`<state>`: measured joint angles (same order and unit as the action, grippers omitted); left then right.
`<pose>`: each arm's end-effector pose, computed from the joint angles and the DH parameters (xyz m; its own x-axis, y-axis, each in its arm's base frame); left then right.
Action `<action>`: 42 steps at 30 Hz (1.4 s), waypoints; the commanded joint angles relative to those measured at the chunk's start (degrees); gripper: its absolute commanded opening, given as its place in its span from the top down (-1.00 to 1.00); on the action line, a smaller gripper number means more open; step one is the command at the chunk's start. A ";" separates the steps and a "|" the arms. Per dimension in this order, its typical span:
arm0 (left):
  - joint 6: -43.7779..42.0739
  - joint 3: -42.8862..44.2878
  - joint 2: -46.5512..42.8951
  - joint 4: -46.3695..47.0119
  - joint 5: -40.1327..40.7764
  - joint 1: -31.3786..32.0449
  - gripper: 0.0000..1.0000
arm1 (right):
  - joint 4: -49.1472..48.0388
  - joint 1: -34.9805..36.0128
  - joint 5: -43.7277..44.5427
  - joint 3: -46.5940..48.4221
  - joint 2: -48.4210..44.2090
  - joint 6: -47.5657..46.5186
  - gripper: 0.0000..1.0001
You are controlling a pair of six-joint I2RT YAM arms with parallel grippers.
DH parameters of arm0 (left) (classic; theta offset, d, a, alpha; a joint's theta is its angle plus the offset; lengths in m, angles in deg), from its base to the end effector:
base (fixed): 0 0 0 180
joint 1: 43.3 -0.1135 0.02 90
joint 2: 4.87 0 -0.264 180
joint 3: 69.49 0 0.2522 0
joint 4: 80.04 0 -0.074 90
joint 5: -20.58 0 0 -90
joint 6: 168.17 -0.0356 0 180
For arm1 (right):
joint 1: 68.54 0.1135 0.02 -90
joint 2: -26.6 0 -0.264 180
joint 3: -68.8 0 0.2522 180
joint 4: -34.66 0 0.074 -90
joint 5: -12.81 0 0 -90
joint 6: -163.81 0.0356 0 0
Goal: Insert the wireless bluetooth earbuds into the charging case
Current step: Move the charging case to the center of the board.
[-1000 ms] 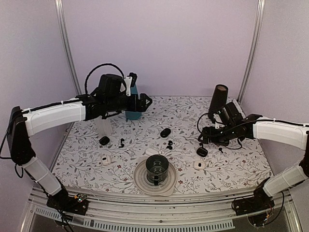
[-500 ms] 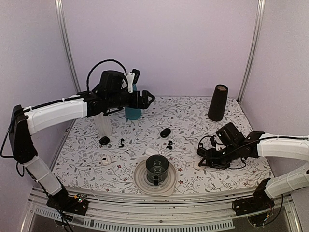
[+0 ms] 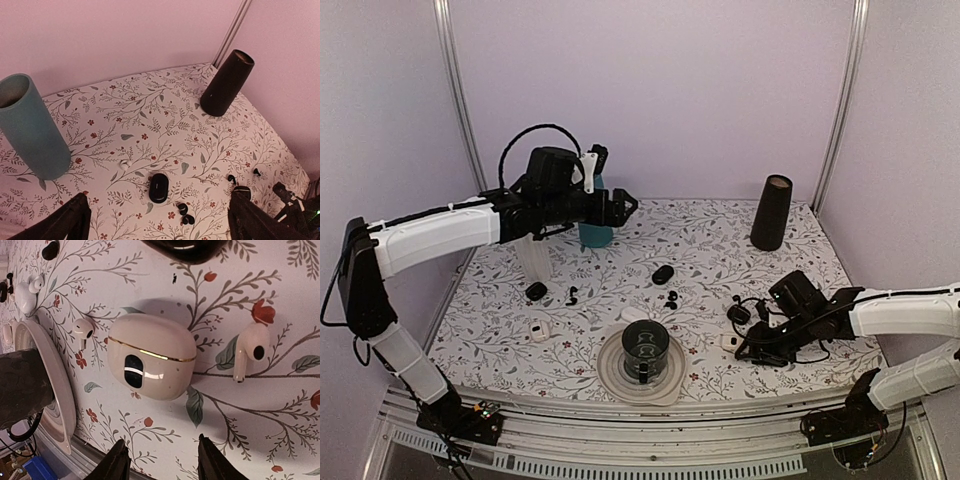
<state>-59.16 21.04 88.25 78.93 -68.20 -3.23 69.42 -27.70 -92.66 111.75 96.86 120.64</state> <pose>0.2964 -0.2484 0.3218 -0.4947 -0.0095 -0.8690 0.4945 0.8192 -0.2904 0.1494 0.1417 0.1506 -0.9859 0.0769 -0.1486 -0.0084 0.8643 0.5028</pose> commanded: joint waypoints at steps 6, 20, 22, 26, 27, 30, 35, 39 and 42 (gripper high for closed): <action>-0.91 -0.55 -2.06 -0.55 1.40 -0.33 -0.92 | -5.28 0.33 -1.36 -0.02 3.48 0.56 0.13; -0.46 -2.37 -4.12 -0.64 2.57 -0.31 -0.92 | -6.57 0.29 0.97 7.95 12.42 -2.53 0.09; -0.54 -2.58 -4.38 -0.68 2.78 -0.31 -0.92 | -7.06 0.32 0.60 9.32 13.68 -3.02 0.08; -0.64 -2.81 -4.57 -0.63 2.97 -0.30 -0.92 | -6.83 0.22 0.71 12.09 16.01 -4.21 0.06; -0.69 -2.85 -4.61 -0.66 2.98 -0.29 -0.92 | -6.45 0.24 1.03 12.74 16.43 -4.48 0.04; -0.85 -3.02 -4.91 -0.73 3.13 -0.26 -0.92 | -4.27 0.16 3.71 14.39 17.12 -5.22 -0.02; -1.01 -3.27 -5.32 -0.66 3.18 -0.32 -0.92 | -0.73 -0.01 6.97 16.14 18.76 -7.16 -0.05; -0.90 -3.14 -5.23 -0.74 3.32 -0.27 -0.92 | 2.26 0.07 9.85 18.44 20.35 -9.75 -0.08; -0.73 -3.12 -5.23 -0.72 3.33 -0.28 -0.92 | 4.22 0.30 11.50 20.49 21.57 -12.35 -0.09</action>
<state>-59.53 18.36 84.73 77.99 -65.47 -3.23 69.74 -27.68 -85.23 129.04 116.83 112.46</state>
